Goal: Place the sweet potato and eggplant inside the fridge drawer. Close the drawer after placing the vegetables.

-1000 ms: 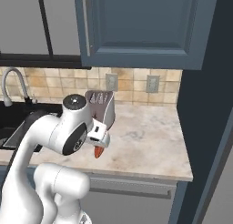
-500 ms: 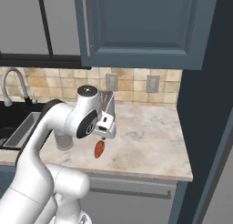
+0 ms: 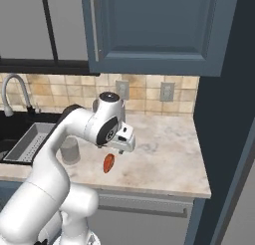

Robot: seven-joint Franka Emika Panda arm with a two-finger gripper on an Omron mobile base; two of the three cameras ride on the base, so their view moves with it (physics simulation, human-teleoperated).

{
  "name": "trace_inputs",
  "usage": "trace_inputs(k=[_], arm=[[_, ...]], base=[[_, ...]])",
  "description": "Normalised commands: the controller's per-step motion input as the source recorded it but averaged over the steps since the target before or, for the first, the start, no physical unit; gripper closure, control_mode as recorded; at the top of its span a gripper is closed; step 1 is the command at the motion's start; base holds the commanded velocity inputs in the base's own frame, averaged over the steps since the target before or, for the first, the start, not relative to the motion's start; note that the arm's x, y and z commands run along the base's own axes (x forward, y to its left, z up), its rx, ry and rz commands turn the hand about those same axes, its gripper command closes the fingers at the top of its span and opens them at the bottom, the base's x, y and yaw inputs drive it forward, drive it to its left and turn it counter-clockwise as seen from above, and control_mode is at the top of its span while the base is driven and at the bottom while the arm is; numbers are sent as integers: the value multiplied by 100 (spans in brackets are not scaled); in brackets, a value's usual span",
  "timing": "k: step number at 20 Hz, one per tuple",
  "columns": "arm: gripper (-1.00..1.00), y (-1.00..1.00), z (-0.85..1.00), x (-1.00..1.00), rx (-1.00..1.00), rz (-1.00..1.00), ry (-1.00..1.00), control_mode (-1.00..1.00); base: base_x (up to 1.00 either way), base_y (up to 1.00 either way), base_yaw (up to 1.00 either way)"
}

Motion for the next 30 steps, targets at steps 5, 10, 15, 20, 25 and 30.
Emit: trace_inputs(k=[5, 10, 15, 20, 25, 30], arm=[[-100, 14, -34, 2, -2, 0, 0, -100], [-100, 69, -43, -3, -5, 8, 0, -100], [-100, 40, -30, 0, -1, 6, 0, -100], [-100, -12, -6, 6, 0, 2, 0, -100], [-100, -3, -17, 17, 0, 0, 0, -100], [-100, -1, -24, 10, 0, 1, 0, -100]], base=[[0, 0, 0], [0, 0, 0], [0, 0, 0], [0, 0, 0], [0, 0, 0], [0, 0, 0]])
